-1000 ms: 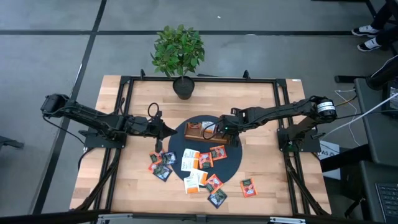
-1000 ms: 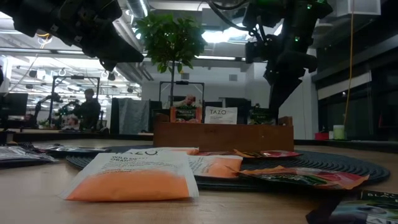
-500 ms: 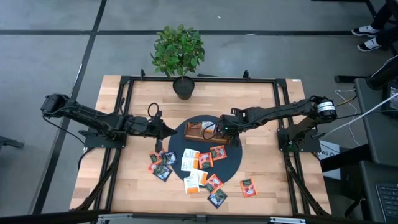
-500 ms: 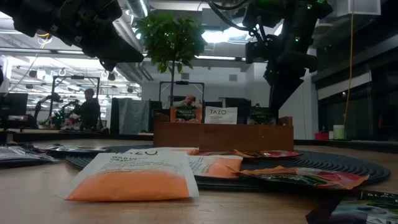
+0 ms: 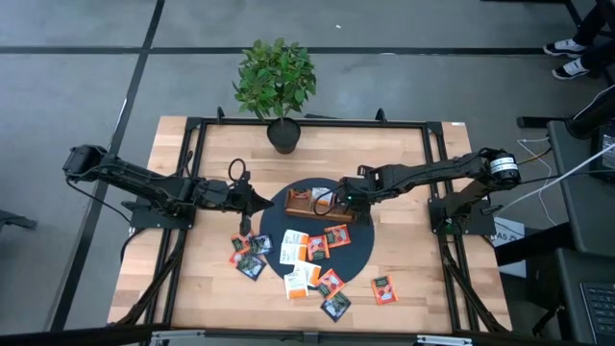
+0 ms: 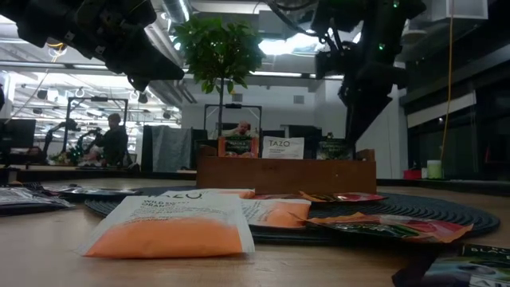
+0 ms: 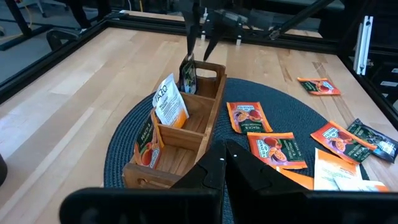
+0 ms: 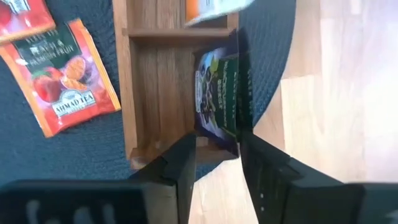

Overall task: Pick & Place Tea
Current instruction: Put the violet tea bag into the right side of the wooden organizer, then put the white tea bag into the middle of the wooden organizer

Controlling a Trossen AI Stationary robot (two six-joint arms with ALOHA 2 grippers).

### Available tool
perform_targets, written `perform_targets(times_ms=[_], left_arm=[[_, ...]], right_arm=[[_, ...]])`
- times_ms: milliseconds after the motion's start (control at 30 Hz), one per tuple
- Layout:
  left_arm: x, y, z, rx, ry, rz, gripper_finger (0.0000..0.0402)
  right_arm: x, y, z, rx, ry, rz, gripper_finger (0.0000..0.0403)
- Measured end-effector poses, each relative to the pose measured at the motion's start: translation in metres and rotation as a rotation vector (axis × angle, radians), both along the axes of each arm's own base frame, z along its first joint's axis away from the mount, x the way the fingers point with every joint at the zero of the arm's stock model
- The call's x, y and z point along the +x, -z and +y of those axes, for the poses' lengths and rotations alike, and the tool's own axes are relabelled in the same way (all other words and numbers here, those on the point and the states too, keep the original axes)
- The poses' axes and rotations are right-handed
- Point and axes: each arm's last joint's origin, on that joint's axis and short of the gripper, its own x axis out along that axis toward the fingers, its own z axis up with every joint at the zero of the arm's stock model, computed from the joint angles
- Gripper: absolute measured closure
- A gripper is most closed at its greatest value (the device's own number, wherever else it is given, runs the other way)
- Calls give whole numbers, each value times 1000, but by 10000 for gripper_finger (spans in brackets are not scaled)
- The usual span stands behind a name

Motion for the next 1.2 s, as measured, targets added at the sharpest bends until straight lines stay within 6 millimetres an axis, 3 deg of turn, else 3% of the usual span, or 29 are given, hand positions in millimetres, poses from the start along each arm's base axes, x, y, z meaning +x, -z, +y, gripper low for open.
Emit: perform_targets(times_ms=[533,667,867,1033,1200], left_arm=[[0,0,1,11,-28,-1,398],[0,0,1,11,-27,-1,398],[0,0,1,10,-25,-2,398],[0,0,-3,-17,-5,-4,398],[-1,0,-12,-59,137,5,398]], right_arm=[[3,-54,-1,-173,61,13,277],[-4,-66,10,-184,27,-28,305],[-22,-86,31,-165,2,-150,380],[-36,-78,46,-131,-5,-215,390],[-47,-56,60,-94,-21,-295,388]])
